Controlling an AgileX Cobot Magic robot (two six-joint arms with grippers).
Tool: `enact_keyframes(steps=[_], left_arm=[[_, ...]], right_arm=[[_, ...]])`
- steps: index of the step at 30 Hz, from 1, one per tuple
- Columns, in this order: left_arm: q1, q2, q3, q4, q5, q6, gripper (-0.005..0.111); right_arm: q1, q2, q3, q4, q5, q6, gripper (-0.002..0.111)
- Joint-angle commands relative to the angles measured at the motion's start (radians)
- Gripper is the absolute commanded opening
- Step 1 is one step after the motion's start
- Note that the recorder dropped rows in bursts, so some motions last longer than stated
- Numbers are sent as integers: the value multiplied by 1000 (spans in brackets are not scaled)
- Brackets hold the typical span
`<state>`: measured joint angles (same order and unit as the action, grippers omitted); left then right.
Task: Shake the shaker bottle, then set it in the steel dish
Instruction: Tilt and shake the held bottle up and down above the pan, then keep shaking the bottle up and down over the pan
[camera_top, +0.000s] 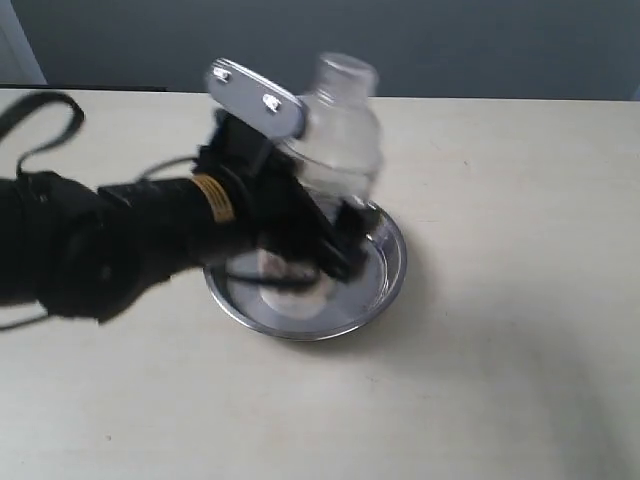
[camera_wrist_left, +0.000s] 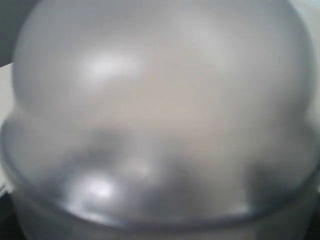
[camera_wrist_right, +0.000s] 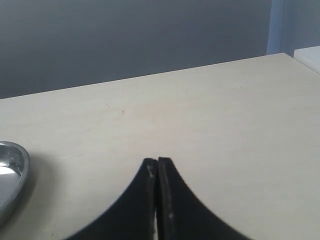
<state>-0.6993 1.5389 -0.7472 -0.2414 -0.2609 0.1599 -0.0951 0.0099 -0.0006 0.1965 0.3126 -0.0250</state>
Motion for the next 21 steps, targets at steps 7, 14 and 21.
enact_keyframes(steps=[7,14,21], left_arm=[[-36,-155,-210,130,-74,28,0],[22,-26,-84,-9,-123,-36,0],[79,19,-86,-17,70,-68,0]], right_arm=[[-2,-5,1,2,-8,-1,-1],[-2,-5,1,2,-8,-1,-1],[-2,-5,1,4,-8,-1,-1]])
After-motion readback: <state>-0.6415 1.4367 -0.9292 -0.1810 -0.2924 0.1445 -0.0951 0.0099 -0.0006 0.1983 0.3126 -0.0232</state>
